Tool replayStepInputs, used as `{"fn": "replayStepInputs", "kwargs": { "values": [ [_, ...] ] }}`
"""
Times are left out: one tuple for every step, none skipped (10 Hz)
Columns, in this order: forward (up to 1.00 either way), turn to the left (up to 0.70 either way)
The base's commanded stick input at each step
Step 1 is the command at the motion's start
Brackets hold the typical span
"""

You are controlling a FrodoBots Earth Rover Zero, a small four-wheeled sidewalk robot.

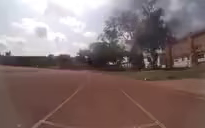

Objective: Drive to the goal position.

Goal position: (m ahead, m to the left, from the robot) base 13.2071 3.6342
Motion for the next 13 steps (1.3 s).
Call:
{"fn": "replayStepInputs", "kwargs": {
  "values": [
    [0.70,0.00],
    [0.70,0.00],
    [0.70,0.00],
    [0.70,0.00],
    [0.70,0.00],
    [0.70,0.00],
    [0.70,0.00],
    [0.70,0.00],
    [0.70,0.00],
    [0.70,0.00],
    [0.70,0.00],
    [0.70,0.00],
    [0.70,0.00]
  ]
}}
